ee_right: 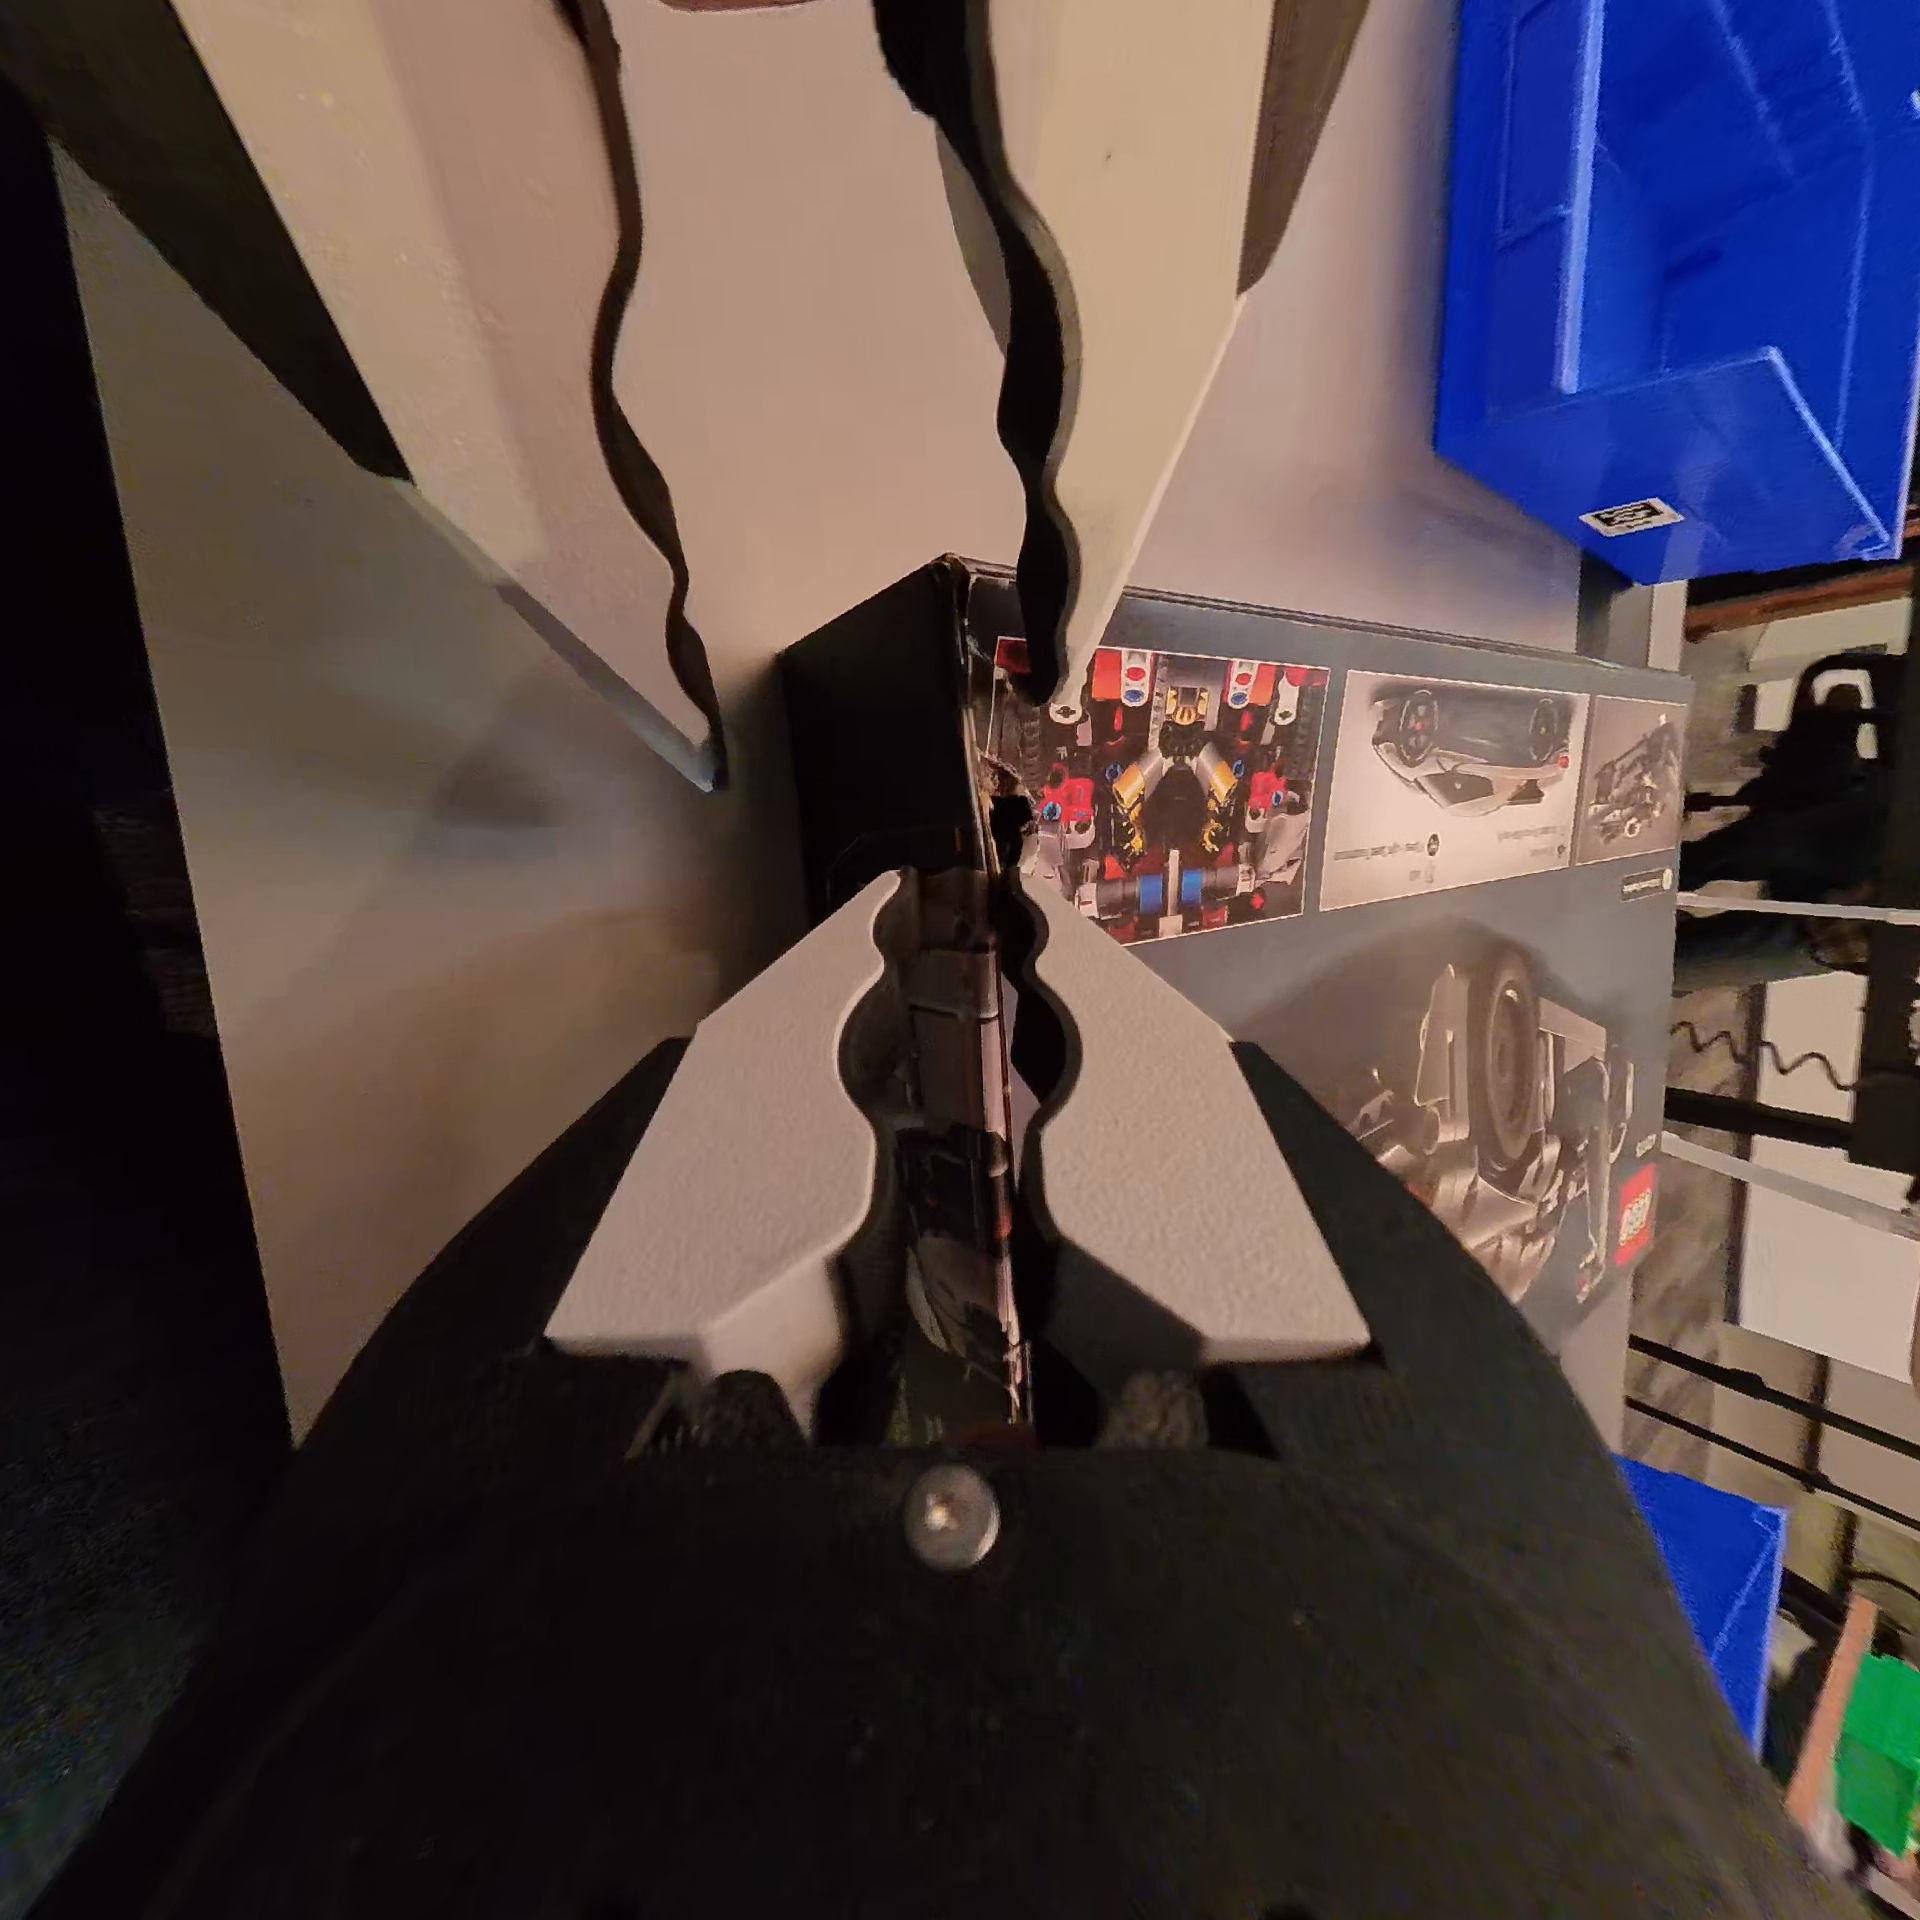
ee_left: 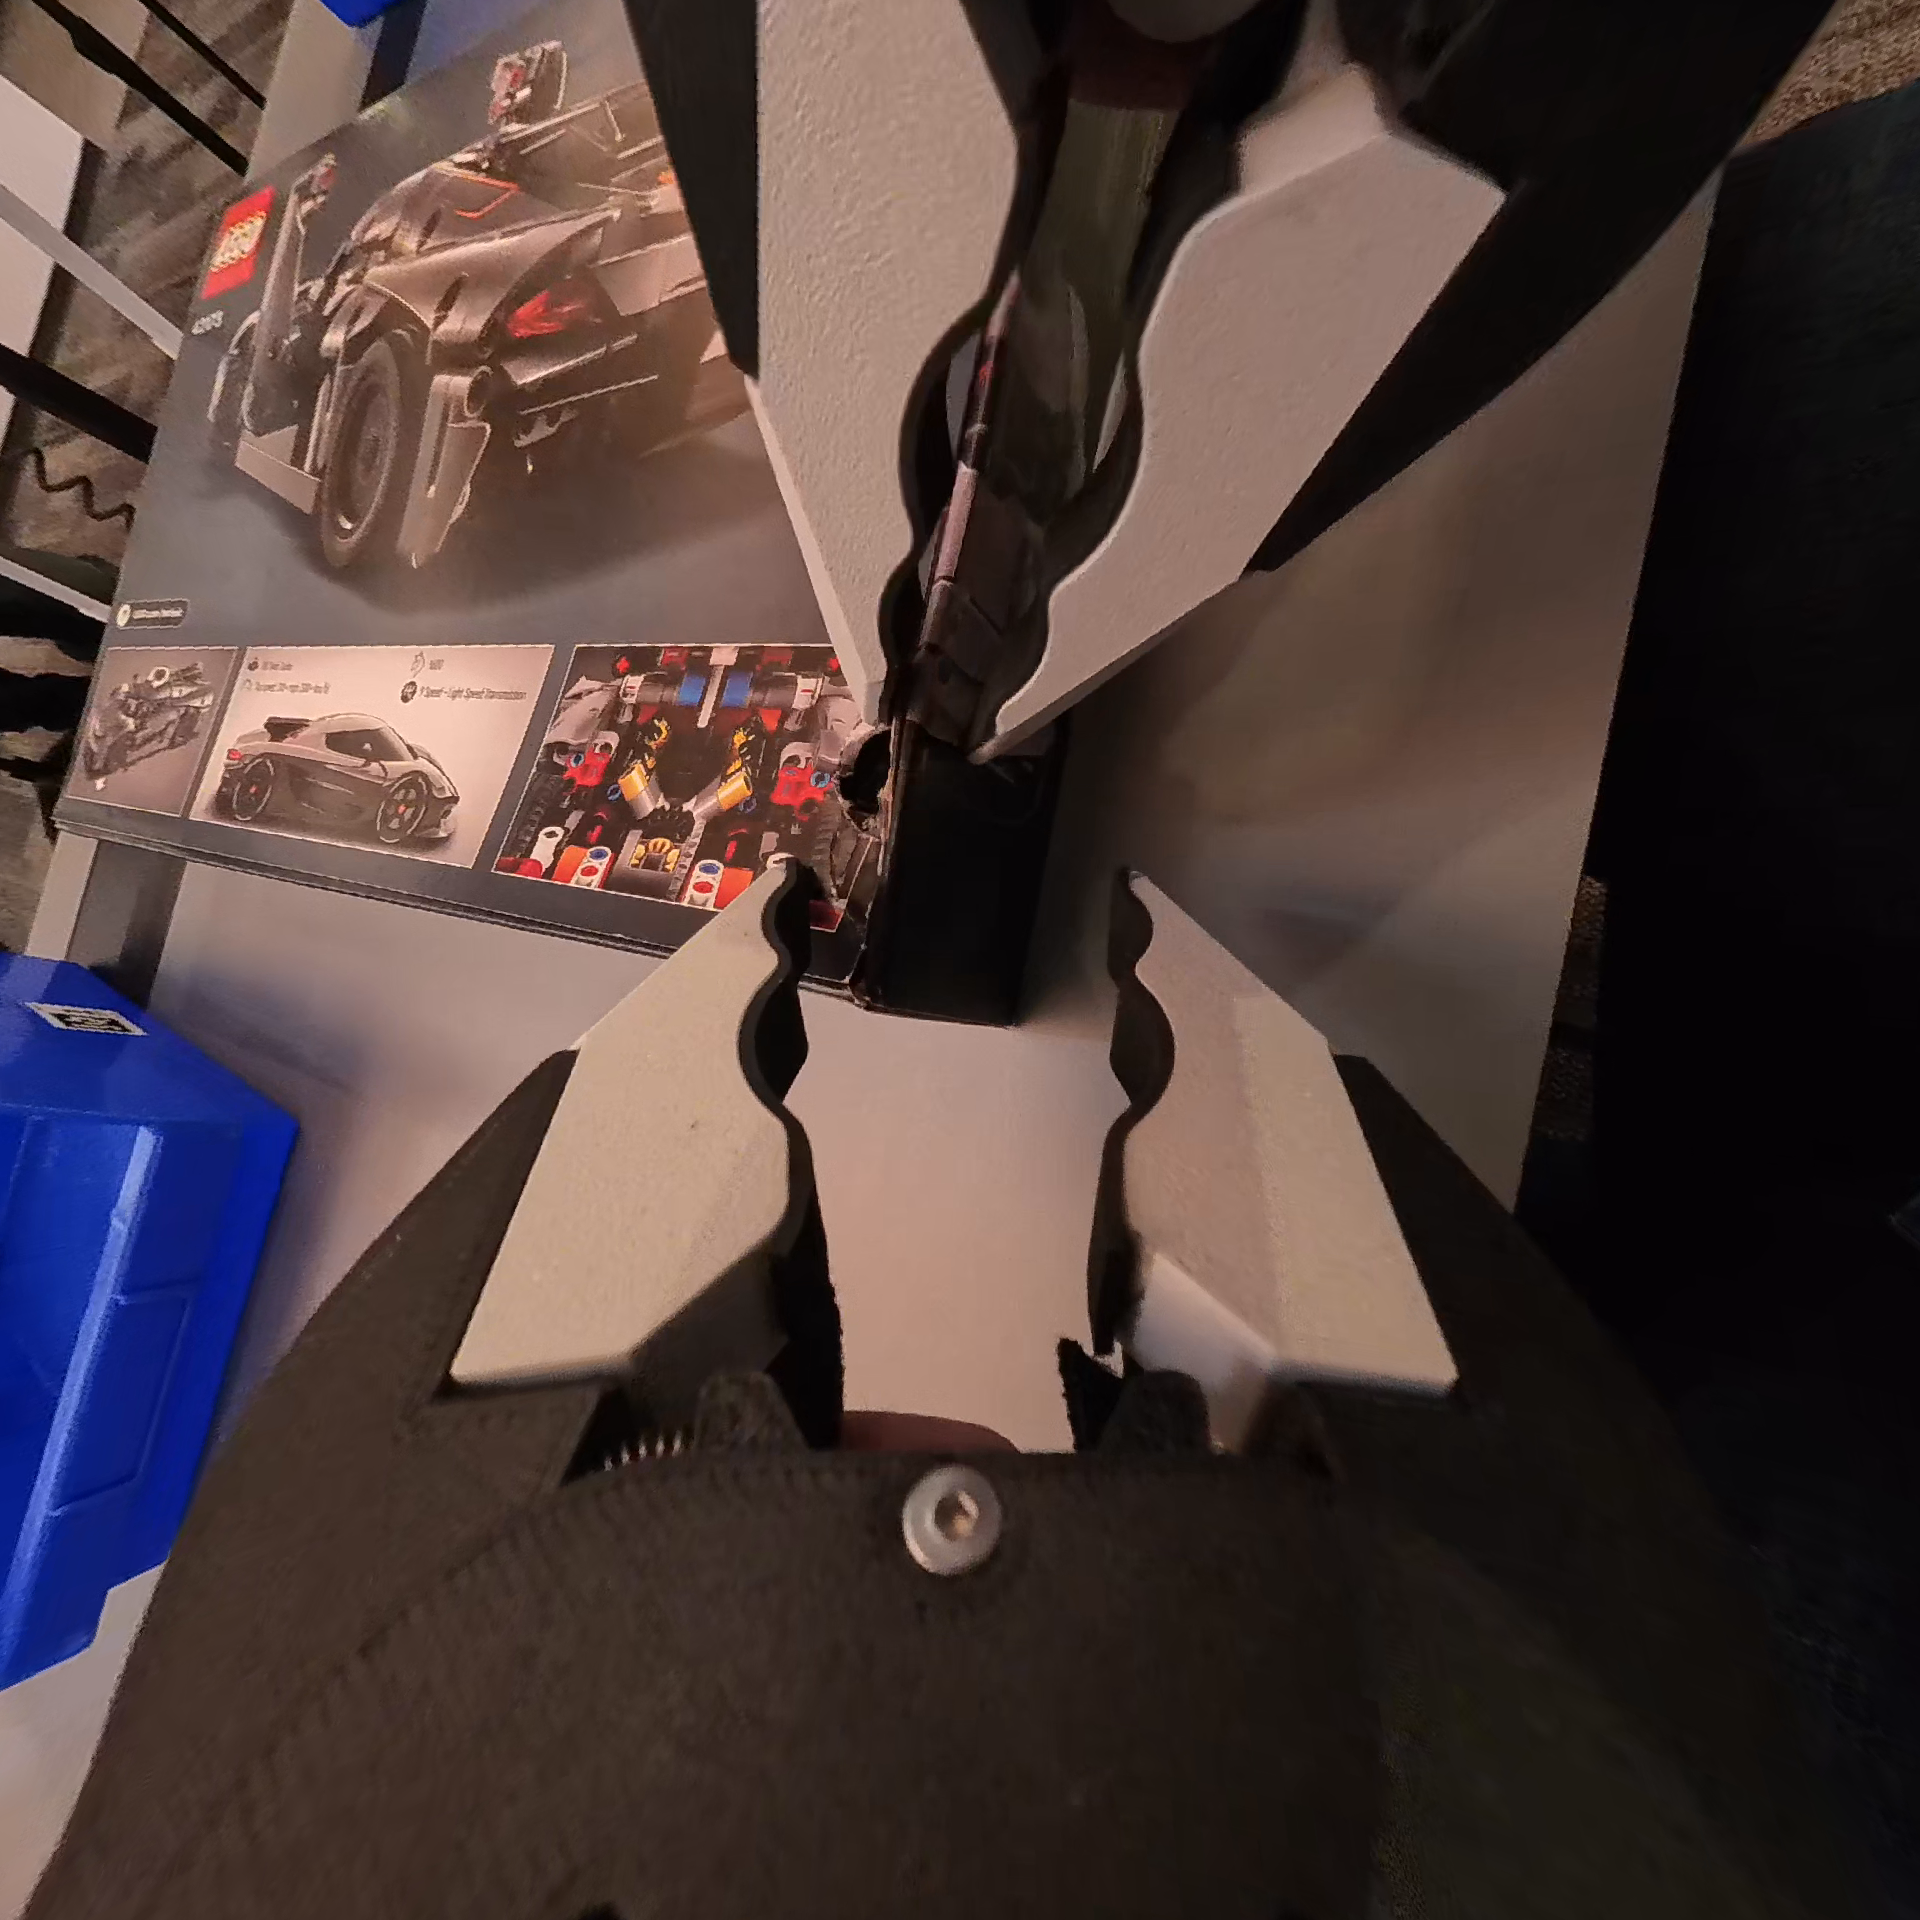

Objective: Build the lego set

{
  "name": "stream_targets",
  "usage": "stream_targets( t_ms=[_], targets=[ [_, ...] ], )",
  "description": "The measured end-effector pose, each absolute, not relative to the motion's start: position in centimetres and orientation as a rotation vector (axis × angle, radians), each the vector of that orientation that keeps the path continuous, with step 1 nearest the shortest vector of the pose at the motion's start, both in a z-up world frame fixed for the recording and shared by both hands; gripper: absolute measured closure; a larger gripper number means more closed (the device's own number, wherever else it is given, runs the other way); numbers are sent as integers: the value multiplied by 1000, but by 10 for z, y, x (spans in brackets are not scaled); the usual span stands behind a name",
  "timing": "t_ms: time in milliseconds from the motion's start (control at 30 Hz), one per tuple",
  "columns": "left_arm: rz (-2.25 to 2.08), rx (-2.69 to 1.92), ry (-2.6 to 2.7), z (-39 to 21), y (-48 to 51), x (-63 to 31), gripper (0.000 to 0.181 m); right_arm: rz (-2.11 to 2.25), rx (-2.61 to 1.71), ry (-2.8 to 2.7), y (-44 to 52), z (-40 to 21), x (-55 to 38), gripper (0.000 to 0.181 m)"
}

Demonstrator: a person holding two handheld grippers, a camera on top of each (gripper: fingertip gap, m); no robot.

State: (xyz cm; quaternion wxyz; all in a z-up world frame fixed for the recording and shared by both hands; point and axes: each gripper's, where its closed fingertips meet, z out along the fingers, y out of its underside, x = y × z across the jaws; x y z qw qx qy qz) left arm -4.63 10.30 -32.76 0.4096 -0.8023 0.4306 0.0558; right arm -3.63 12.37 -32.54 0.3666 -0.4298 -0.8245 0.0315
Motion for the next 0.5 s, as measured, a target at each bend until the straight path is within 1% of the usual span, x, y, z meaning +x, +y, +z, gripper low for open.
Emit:
stream_targets(
  t_ms=[33,200,500],
  targets=[
    [140,-2021,1084,-328,103,-46,126,88,-1110,-2126,124,-325,-36,169],
    [173,-2013,1105,-329,103,-47,125,127,-1122,-2140,124,-325,-37,170],
    [146,-2009,1095,-328,102,-46,124,334,-1238,-2160,122,-326,-36,172]
  ],
)
